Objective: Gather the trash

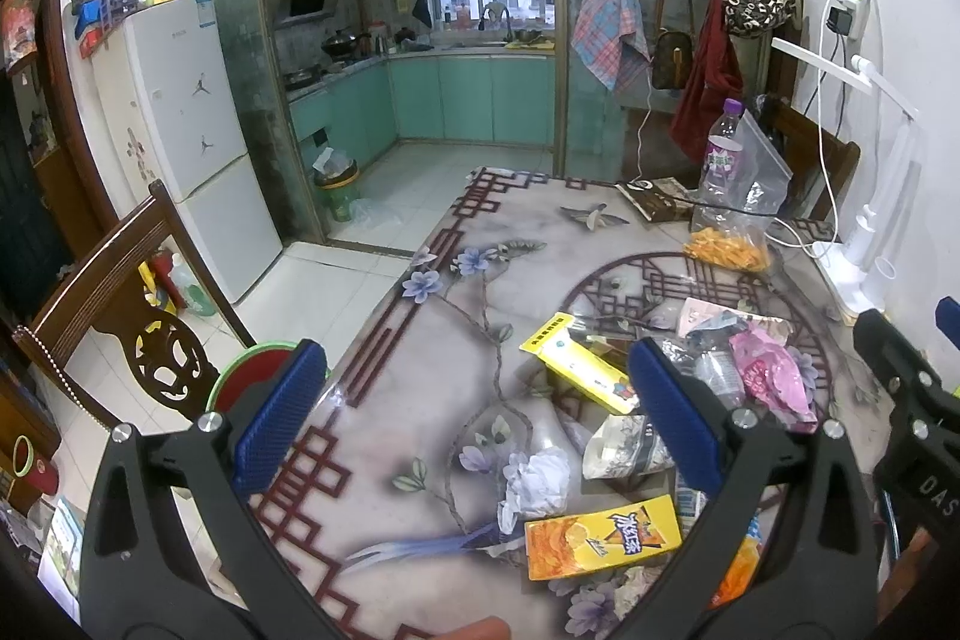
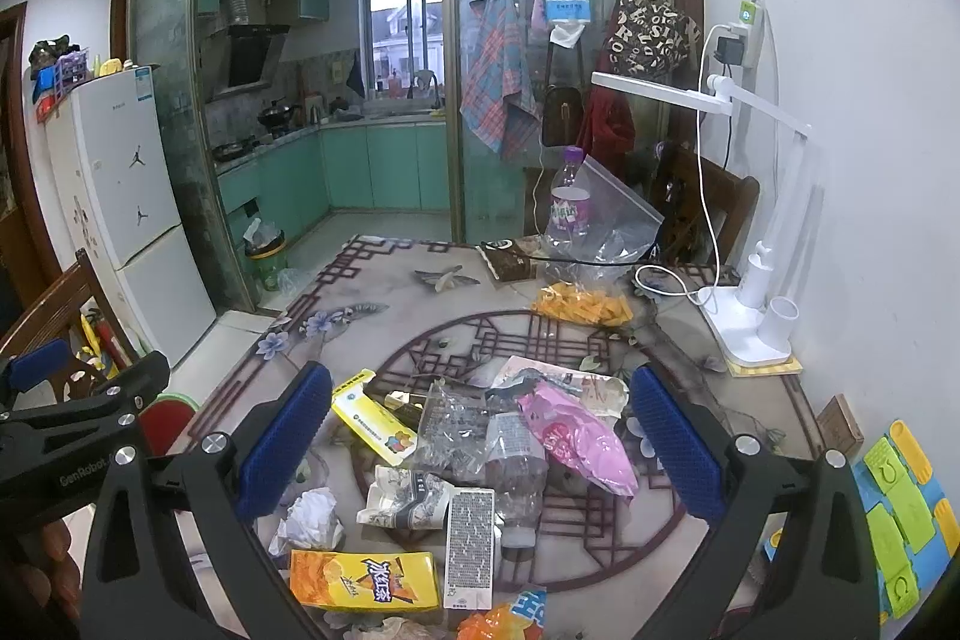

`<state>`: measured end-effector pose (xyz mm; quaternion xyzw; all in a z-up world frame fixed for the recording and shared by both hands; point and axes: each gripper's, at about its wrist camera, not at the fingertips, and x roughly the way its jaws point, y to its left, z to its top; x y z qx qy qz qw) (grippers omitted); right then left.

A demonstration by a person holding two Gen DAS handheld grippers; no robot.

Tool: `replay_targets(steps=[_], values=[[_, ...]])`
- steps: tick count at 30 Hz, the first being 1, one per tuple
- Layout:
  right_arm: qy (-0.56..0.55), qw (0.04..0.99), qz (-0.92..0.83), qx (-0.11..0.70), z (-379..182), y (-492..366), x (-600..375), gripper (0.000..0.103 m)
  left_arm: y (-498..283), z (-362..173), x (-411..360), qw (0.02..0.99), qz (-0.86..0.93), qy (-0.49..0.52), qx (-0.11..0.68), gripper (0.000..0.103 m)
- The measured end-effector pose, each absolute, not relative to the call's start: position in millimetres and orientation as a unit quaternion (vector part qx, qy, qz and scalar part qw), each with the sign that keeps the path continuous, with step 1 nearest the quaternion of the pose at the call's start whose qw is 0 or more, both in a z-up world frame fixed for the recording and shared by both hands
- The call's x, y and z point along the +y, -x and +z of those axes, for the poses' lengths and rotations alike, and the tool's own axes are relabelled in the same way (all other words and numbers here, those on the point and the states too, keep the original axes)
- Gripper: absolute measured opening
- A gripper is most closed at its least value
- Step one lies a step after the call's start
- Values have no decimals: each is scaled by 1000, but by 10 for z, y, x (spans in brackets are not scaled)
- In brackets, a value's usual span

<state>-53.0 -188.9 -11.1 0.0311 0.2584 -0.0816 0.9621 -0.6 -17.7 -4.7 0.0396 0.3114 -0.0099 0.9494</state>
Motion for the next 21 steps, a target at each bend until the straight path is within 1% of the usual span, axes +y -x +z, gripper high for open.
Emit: replay_targets(steps=[7,10,12,14,19,21], values=[[-36,961,-79,264,-147,523,-1906,96,-11,-66,-181,948,-9,-39,315,99],[-32,960,-78,268,-182,499,-1919,96,6,-54,-193,953,-22,-52,299,99],[-8,960,-79,268,-230,492,-1921,96,12,-51,-191,957,-23,-72,279,99],[20,959,-50,277,-358,501,-1906,96,-27,-94,-149,955,-26,-78,284,99],[39,908,59,413,-1061,591,-1708,96,-163,-409,53,937,-40,-36,346,99],[47,884,60,462,-1395,647,-1672,96,-184,-542,115,931,-36,-23,361,99]])
